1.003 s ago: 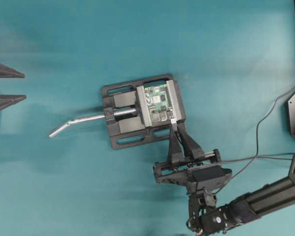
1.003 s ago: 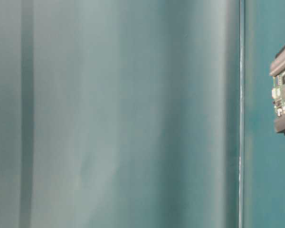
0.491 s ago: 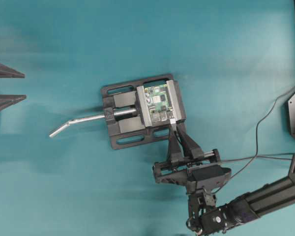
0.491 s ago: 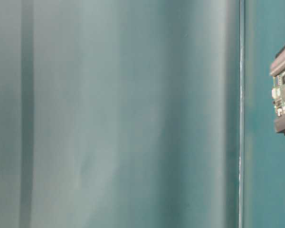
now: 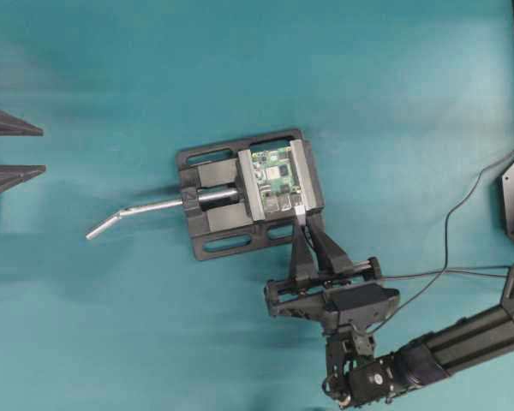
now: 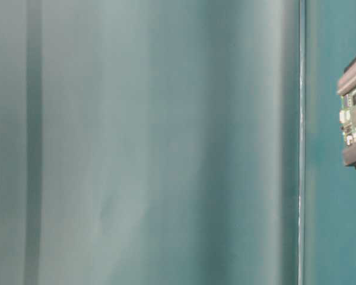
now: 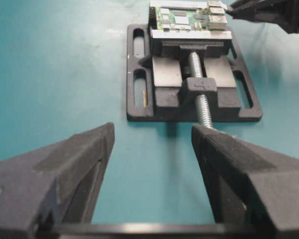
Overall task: Insert the USB into the fixed PCB.
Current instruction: 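Align the USB plug with the right gripper to the lower USB port, then push the USB plug with the right gripper into the port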
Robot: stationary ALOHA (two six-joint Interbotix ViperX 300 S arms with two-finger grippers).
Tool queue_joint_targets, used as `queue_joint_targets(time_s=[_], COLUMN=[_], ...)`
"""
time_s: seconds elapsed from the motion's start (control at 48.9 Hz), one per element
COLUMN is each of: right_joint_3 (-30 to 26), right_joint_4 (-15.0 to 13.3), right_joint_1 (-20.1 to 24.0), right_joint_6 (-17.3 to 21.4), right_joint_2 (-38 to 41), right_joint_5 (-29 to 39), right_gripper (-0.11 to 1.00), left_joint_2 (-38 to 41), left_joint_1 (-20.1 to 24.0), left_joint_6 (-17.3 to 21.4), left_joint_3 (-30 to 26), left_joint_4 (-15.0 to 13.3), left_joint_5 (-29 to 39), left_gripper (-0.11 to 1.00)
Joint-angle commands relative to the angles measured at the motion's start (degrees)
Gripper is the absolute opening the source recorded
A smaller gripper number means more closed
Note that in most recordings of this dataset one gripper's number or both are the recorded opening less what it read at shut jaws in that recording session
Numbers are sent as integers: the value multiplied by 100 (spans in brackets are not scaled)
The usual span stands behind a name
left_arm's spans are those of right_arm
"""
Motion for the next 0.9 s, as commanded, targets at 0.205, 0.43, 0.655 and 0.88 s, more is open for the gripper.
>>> queue_joint_targets(time_s=[0.205, 0.43, 0.655, 0.88], right_joint_3=[-18, -18, 88, 185], right_joint_4=[-44, -44, -44, -44], right_joint_1=[-167, -167, -167, -176], right_joint_6=[-18, -79, -378, -431], right_joint_2=[-272, -378, -598, -633], right_joint_5=[-9, -26, -44, -18], right_gripper=[19, 19, 19, 19], left_joint_2=[44, 44, 53, 44], left_joint_1=[0, 0, 0, 0], left_joint_6=[-35, -35, -35, -35], left_joint_3=[-123, -132, -123, -123], left_joint_4=[9, 9, 9, 9], left_joint_5=[-26, -26, -26, -26], left_gripper=[68, 68, 68, 68])
